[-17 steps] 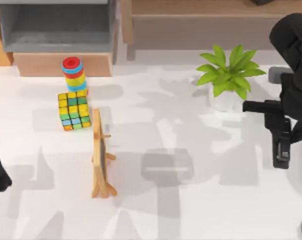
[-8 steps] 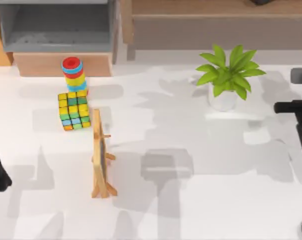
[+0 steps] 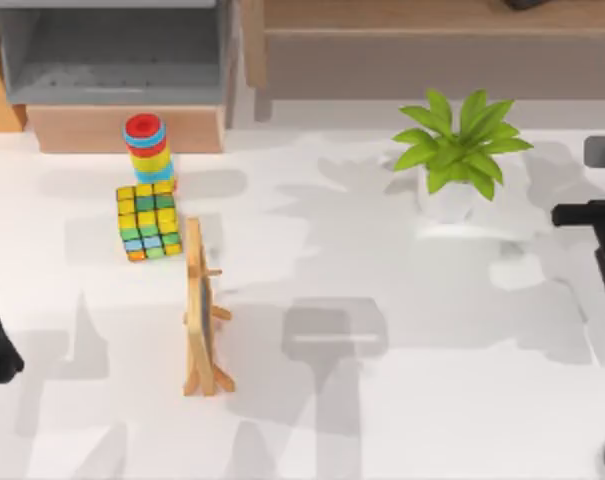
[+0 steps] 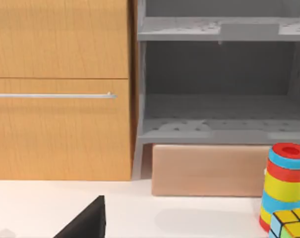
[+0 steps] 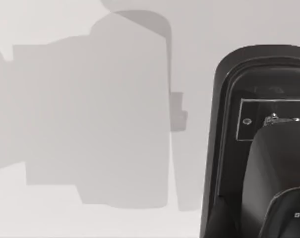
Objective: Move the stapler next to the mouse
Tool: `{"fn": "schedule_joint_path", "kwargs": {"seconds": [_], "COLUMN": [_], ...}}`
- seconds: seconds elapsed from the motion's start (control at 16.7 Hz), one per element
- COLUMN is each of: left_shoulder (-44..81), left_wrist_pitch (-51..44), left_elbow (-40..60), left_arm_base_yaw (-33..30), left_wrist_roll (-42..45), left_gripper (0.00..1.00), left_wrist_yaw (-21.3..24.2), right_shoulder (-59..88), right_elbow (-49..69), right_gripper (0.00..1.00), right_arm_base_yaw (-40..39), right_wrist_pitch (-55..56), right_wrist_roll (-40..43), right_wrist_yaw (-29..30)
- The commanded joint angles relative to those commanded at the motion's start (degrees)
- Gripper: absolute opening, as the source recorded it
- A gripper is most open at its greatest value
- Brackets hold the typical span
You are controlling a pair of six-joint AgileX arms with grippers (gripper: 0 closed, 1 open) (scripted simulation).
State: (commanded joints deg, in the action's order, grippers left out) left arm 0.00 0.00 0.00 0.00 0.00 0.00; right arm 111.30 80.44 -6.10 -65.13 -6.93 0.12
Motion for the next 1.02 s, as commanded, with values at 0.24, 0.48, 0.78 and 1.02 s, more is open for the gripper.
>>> {"fn": "schedule_joint_path", "kwargs": {"seconds": [0.24,0.48,0.78,1.02], "left_shoulder": [0.00,0.00,0.00,0.00], "left_wrist_pitch": [0.00,0.00,0.00,0.00], "left_elbow": [0.00,0.00,0.00,0.00], "left_arm_base_yaw": [0.00,0.00,0.00,0.00], "left_wrist_roll": [0.00,0.00,0.00,0.00], "left_gripper": [1.00,1.00,1.00,1.00], "left_wrist_yaw": [0.00,0.00,0.00,0.00], "right_shoulder": [-0.38,-1.07,-2.03,-2.54], "right_elbow": [0.20,0.52,0.80,0.70], "right_gripper": [0.00,0.00,0.00,0.00], "right_arm_base_yaw": [0.01,0.03,0.06,0.09], "right_wrist_pitch": [0.16,0.58,1.49,2.46], "right_wrist_roll": [-0.02,-0.05,-0.05,-0.05], "right_wrist_yaw": [0.01,0.02,0.01,-0.01]}}
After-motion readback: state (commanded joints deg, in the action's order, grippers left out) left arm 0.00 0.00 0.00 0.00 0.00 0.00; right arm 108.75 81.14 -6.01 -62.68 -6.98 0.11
